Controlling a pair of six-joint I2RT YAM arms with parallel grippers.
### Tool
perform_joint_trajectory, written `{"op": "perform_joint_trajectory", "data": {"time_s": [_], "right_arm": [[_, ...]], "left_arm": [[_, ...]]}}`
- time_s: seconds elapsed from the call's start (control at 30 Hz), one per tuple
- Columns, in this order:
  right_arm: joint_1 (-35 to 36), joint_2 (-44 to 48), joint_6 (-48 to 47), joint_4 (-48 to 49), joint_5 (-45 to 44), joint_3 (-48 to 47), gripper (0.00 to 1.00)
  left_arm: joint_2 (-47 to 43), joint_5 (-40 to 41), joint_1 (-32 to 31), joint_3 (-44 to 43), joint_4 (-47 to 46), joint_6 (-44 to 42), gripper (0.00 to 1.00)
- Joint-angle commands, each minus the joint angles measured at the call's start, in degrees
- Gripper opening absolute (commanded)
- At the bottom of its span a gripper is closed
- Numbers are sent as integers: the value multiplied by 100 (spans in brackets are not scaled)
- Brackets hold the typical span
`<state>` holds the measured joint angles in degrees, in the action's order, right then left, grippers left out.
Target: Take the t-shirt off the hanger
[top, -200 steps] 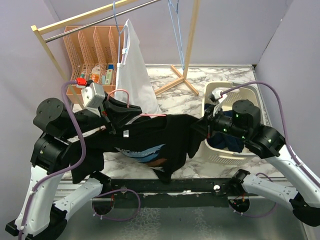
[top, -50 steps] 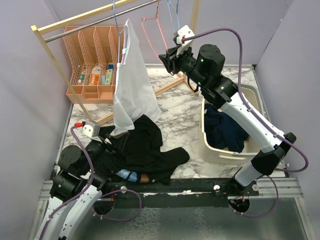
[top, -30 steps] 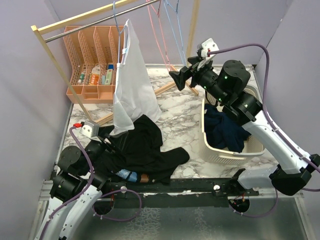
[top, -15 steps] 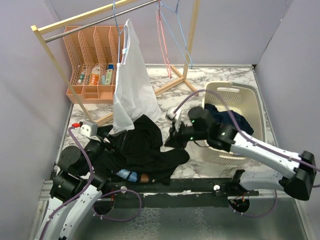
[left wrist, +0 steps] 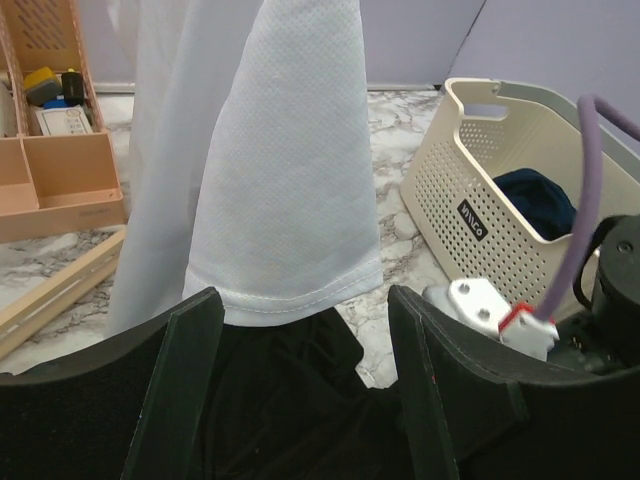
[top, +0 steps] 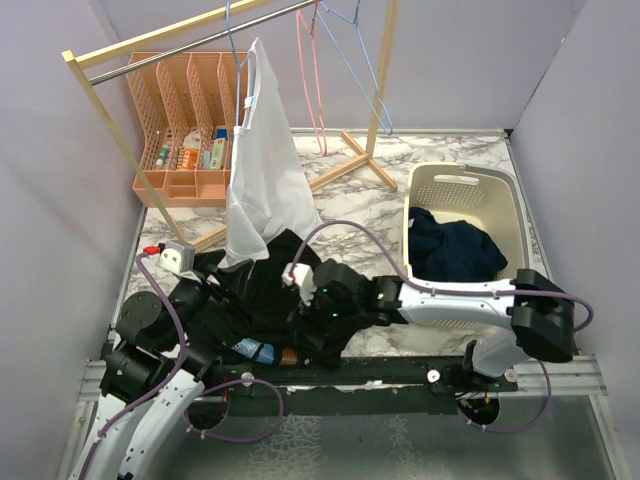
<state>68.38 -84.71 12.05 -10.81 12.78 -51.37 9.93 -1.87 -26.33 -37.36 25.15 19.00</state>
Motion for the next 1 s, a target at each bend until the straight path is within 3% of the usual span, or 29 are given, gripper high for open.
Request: {"op": "perform_joint_trajectory", "data": {"time_s": [0.0, 0.37, 0.5, 0.77, 0.83, 0.9, 0.93, 0.97], "right_arm": [[714, -692, -675, 512, -1040, -848, 77], [905, -1663, -1180, 1756, -1025, -900, 78], [905, -1793, -1207, 2195, -1219, -684, 78], [905, -2303, -1014, 2043, -1346, -739, 76], [905, -2415, -844, 1947, -1483, -749, 69], [906, -2463, -741, 1946, -1574, -722, 51], [898, -2471, -682, 1883, -1657, -732, 38], [898, -2438, -572, 1829, -1785, -732, 14]], "left_arm": [[61, 118, -4, 36, -37, 66, 69], [-65, 201, -4, 22, -3, 71, 68], [-288, 566, -4, -24, 111, 136, 68], [-834, 1429, -4, -90, 375, 359, 68], [-834, 1551, -8, -102, 423, 392, 68], [-844, 1600, -5, -108, 445, 412, 68], [-840, 1602, -4, -98, 444, 413, 68], [-823, 1602, -4, -96, 442, 415, 68]]}}
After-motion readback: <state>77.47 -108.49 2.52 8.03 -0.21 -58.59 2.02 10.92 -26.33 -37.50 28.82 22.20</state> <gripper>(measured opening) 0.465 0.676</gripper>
